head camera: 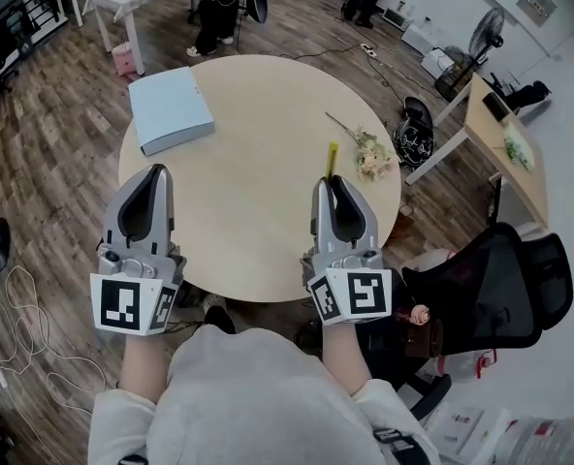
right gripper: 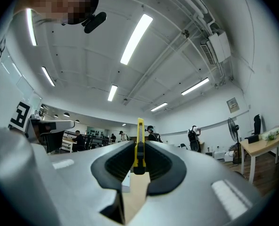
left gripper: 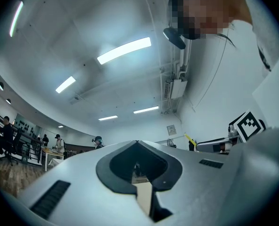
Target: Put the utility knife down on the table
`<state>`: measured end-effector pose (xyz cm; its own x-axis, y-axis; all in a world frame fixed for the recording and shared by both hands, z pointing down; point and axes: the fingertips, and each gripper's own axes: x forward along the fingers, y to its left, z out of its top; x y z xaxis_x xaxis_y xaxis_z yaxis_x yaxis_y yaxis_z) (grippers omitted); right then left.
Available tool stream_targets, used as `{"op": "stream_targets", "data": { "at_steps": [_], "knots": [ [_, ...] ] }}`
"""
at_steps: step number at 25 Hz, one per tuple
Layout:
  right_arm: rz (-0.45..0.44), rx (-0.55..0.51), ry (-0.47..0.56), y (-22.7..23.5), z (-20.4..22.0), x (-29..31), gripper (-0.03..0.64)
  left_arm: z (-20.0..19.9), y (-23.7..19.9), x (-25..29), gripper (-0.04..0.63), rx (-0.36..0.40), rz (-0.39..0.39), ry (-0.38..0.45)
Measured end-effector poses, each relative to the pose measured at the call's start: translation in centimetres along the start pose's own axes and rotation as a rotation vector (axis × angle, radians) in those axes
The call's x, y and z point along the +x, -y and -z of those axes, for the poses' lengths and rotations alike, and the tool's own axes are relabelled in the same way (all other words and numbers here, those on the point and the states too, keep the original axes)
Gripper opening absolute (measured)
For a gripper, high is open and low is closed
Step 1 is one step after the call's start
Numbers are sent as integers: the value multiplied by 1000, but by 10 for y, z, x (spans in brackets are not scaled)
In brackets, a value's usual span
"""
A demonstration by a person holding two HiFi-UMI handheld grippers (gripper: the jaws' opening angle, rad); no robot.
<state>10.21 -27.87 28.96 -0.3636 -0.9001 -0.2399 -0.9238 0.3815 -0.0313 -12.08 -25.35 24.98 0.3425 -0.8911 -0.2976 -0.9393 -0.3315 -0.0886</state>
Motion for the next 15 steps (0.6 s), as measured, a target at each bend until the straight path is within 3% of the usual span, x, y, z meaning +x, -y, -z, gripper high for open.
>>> {"op": "stream_targets", "data": {
  "at_steps": [15],
  "knots": [
    [66, 39, -142, 1, 76, 82, 74, 53, -58, 68, 8, -41, 61, -59]
  ]
}}
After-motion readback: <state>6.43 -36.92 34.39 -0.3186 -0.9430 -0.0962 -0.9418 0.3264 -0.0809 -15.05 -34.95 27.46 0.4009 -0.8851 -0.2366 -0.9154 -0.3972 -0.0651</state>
